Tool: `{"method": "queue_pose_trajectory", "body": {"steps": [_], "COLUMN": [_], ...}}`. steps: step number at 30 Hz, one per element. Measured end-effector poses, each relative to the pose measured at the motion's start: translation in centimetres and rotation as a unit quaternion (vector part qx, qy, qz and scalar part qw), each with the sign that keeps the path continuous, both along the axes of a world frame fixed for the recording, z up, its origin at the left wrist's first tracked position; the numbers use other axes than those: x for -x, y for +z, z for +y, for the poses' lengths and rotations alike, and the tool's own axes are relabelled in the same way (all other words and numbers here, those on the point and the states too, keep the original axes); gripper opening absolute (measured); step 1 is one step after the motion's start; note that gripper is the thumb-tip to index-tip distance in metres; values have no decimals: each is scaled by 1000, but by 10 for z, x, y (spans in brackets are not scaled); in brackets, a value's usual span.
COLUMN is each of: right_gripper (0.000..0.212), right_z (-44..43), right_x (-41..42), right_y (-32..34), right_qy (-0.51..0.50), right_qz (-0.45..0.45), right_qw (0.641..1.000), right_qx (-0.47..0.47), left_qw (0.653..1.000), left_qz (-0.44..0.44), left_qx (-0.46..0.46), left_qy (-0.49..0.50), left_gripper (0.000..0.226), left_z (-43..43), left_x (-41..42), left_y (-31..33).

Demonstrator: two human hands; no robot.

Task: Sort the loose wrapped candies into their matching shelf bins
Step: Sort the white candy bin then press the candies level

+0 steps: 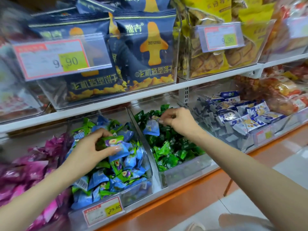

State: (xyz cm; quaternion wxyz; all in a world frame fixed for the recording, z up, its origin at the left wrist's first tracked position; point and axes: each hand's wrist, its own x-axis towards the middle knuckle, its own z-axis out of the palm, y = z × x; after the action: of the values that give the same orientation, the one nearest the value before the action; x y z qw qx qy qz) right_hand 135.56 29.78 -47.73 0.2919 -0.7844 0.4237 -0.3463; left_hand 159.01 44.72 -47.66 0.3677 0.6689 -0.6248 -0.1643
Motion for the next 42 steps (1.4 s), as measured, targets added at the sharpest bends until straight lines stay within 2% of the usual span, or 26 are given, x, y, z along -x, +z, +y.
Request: {"method": "queue_pose_trajectory", "body": {"steps": [1, 3, 6, 7, 10, 11, 14, 17, 20, 22, 25, 27, 29, 31, 36, 39, 42], "right_gripper": [8, 9, 5, 8, 25, 28, 33, 26, 25, 26, 30, 33, 33, 37, 43, 42, 39], "right_z": [6, 18, 30, 32, 39, 42, 46, 37, 29, 27, 26, 25, 27, 28, 20, 13, 4], "right_x": [2, -2, -26, -37, -61, -63, -48, -20, 10, 24, 35, 35, 28, 17, 0, -5, -11], "right_y": [3, 7, 11, 12, 8, 6, 0, -1, -6, -12, -17, -20, -24, -31, -44, -49, -56], "right_qy": [4, 19, 17, 11, -16, -18, -13, -26, -12, 18, 78, 131, 177, 217, 259, 282, 277], "right_qz": [-47, -117, -136, -99, 130, 158, 125, 88, 186, 236, 258, 275, 331, 388, 450, 473, 473], "right_qw": [999, 992, 990, 995, 989, 984, 989, 993, 977, 966, 956, 944, 917, 887, 853, 833, 830], "right_qx": [-16, -35, -38, -24, 73, 87, 82, 73, 102, 109, 119, 127, 138, 121, 54, 60, 102], "left_qw": [1000, 1000, 998, 998, 999, 998, 992, 982, 961, 952, 960, 971, 974, 969, 942, 940, 941], "left_qz": [2, 13, 37, 33, -17, -42, -111, -173, -264, -294, -264, -234, -225, -224, -257, -252, -248], "left_qx": [7, 17, 31, 32, -25, -48, -50, -71, -74, -87, -96, -39, 37, 69, 1, -26, -3], "left_qy": [3, 12, 36, 31, 23, 28, 18, -8, -31, -22, 10, 25, -3, -78, -214, -230, -231], "left_gripper": [27, 30, 42, 47, 57, 60, 67, 72, 67, 64, 67, 70, 68, 68, 65, 71, 58], "left_z": [4, 9, 4, -1, -13, -13, -2, 5, -5, -16, -33, -36, -32, -28, -37, -44, -47], "left_x": [-4, -12, -22, -24, -24, -24, -27, -31, -29, -28, -26, -21, -9, 10, 43, 41, 37], "left_y": [-1, 0, 5, 5, 3, 3, -1, -7, -13, -15, -14, -11, -6, 0, -3, -13, -19]}}
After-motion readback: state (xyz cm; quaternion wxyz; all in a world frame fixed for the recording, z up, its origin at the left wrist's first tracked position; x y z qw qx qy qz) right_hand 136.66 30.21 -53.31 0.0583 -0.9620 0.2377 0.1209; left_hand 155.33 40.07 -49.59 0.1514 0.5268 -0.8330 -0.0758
